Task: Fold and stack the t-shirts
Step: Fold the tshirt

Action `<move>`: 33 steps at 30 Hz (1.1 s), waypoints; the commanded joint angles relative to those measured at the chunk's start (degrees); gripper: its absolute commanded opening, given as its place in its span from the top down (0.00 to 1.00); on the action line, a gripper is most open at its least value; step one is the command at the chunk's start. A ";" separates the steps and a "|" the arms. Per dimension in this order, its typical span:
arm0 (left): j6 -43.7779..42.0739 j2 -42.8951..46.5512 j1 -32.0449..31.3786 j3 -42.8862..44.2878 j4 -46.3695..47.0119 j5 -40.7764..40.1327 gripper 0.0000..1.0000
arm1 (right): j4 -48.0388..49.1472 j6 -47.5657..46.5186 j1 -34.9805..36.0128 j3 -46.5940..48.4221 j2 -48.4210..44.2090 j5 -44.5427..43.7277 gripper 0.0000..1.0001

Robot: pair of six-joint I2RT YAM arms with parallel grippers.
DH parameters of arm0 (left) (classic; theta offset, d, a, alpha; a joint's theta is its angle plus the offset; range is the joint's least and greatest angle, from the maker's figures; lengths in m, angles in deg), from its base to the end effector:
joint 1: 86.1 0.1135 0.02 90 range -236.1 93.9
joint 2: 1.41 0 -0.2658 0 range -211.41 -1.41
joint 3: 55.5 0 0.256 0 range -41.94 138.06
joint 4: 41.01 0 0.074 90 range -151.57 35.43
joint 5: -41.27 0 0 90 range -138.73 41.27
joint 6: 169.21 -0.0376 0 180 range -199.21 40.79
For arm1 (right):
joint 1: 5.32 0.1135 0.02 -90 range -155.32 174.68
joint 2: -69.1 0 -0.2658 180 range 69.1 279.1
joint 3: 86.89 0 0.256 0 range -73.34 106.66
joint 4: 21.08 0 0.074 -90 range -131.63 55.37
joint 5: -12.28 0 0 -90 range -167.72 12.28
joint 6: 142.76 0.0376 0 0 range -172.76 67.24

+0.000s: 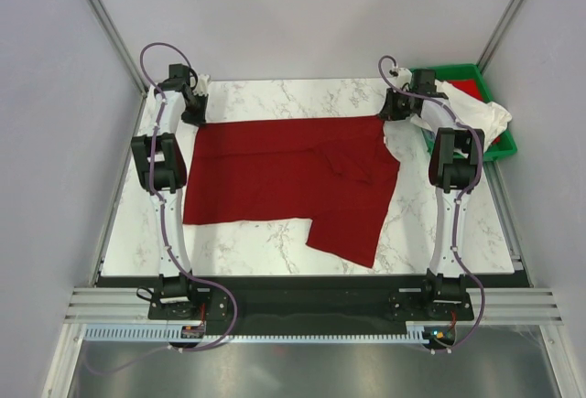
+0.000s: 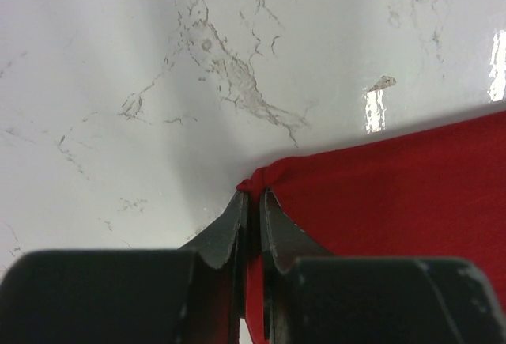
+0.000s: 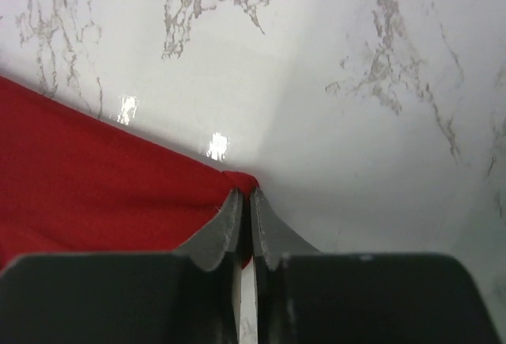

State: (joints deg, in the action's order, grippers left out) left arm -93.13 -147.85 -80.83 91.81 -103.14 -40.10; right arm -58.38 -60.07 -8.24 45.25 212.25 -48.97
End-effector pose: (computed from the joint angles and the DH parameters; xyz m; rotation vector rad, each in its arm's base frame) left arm 0.5491 0.0450 0.1668 0.2482 2.6104 -0.0831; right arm 0.5553 -0.0102 0.1441 -0.3164 2.3189 0.5155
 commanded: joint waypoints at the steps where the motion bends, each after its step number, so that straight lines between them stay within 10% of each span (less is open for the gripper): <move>1: -1.91 -1.93 0.35 1.60 0.59 -3.44 0.98 | 1.42 1.69 -0.68 2.35 3.18 2.71 0.95; 18: -0.50 20.99 0.43 0.91 2.95 5.79 0.98 | 1.86 -1.74 -0.42 -1.75 -25.69 4.12 1.00; 33: -2.25 68.51 1.66 -34.86 13.86 2.89 0.98 | 0.46 -7.45 -0.69 -27.52 -71.41 -0.01 1.00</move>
State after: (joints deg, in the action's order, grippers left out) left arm -93.23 -88.13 -80.00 60.60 -92.57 -35.73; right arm -58.44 -65.51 -8.57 20.68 148.80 -47.37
